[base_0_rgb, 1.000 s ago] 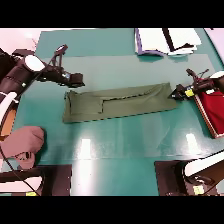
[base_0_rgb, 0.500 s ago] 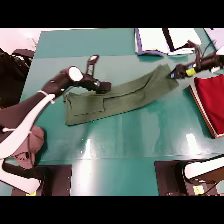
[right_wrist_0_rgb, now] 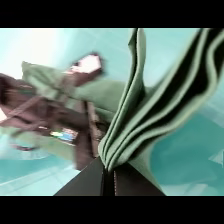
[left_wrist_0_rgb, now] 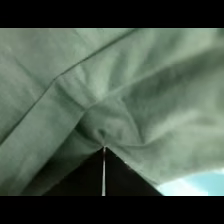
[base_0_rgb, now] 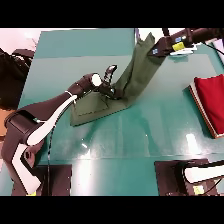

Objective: Fold the shirts.

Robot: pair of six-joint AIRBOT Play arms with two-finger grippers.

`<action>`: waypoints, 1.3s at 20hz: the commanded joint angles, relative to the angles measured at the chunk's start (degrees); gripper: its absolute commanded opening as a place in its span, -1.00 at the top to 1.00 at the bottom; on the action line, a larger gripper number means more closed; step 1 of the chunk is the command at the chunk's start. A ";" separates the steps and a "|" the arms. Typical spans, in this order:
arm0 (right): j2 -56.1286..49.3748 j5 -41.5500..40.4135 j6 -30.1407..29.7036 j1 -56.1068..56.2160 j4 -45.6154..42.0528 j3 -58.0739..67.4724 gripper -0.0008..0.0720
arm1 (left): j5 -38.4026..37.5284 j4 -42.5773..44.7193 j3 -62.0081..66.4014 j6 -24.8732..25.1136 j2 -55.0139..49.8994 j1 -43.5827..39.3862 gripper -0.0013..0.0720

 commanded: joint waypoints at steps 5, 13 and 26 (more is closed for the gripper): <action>0.22 -0.48 2.91 8.09 1.81 1.62 0.93 | -4.50 2.86 0.48 -2.78 2.71 4.55 0.89; -3.13 -13.55 2.38 23.69 6.91 1.62 0.93 | -8.87 14.38 0.48 0.70 31.15 23.65 0.89; -12.52 -28.37 -1.66 34.53 0.61 1.46 -0.03 | -13.20 19.26 0.42 0.74 47.93 33.66 0.89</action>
